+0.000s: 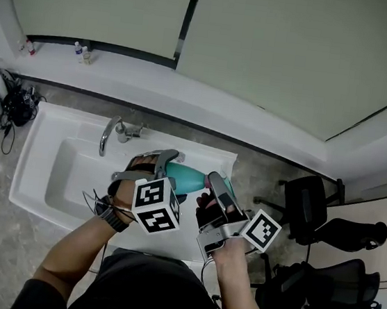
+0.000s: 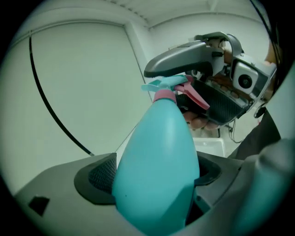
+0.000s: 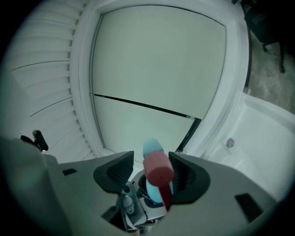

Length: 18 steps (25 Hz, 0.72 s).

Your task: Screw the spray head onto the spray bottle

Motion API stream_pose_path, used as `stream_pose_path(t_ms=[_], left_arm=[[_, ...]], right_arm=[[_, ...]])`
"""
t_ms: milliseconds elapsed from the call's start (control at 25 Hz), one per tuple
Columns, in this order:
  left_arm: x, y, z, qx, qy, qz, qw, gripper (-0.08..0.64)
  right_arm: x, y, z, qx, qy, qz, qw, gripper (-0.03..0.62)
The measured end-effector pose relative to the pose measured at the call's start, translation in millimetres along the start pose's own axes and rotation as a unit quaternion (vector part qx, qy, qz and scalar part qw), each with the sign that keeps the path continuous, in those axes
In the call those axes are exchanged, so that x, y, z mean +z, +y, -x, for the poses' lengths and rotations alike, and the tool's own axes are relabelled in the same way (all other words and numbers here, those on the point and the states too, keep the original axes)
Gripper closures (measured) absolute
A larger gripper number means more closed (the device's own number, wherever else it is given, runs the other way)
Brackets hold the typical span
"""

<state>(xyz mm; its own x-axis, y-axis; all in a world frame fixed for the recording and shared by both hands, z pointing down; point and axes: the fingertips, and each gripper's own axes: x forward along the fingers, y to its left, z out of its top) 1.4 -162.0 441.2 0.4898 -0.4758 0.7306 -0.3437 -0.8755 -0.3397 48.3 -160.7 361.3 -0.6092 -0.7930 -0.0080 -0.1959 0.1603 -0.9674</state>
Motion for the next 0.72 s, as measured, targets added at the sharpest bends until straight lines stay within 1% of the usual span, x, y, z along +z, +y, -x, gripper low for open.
stream_pose_path(t_ms=[80,160,200,280,360,400,480,520,560,600,640,680,720], left_arm=[[8,-7,3,-0.040,-0.035,0.029,0.9981,0.092],[19,-15,8,-0.087,-0.073,0.051,0.9923,0.092],[24,-19,11,-0.109,-0.090,0.061,0.9881,0.092],[32,-24,16,-0.146,-0.123,0.078,0.9785,0.092],[39,-28,22,-0.185,-0.151,0.089,0.9669,0.092],[42,-32,26,-0.208,-0.164,0.089,0.9602,0.092],[47,-41,35,-0.252,-0.187,0.081,0.9459,0.092],[49,-45,40,-0.274,-0.198,0.075,0.9383,0.092],[51,-49,46,-0.296,-0.209,0.069,0.9296,0.092],[53,-54,52,-0.320,-0.221,0.063,0.9194,0.092],[55,-59,60,-0.346,-0.232,0.055,0.9072,0.092],[57,-66,68,-0.376,-0.242,0.046,0.8933,0.092],[57,-74,76,-0.407,-0.249,0.034,0.8780,0.092]], right_arm=[[-1,17,6,0.019,0.008,0.026,0.999,0.351],[-4,32,16,0.037,0.027,0.055,0.997,0.317],[-5,39,21,0.043,0.037,0.071,0.996,0.313],[-7,54,30,0.050,0.057,0.102,0.992,0.307],[-16,68,41,0.063,0.088,0.133,0.985,0.307],[-22,76,50,0.077,0.108,0.146,0.980,0.307],[-30,95,77,0.119,0.146,0.168,0.968,0.307],[-29,105,94,0.143,0.160,0.184,0.959,0.307],[-26,116,110,0.167,0.172,0.208,0.948,0.307],[-20,127,124,0.186,0.181,0.244,0.935,0.308],[-11,136,136,0.198,0.186,0.292,0.917,0.308],[0,142,145,0.198,0.190,0.354,0.894,0.308],[9,144,151,0.189,0.199,0.427,0.862,0.308]])
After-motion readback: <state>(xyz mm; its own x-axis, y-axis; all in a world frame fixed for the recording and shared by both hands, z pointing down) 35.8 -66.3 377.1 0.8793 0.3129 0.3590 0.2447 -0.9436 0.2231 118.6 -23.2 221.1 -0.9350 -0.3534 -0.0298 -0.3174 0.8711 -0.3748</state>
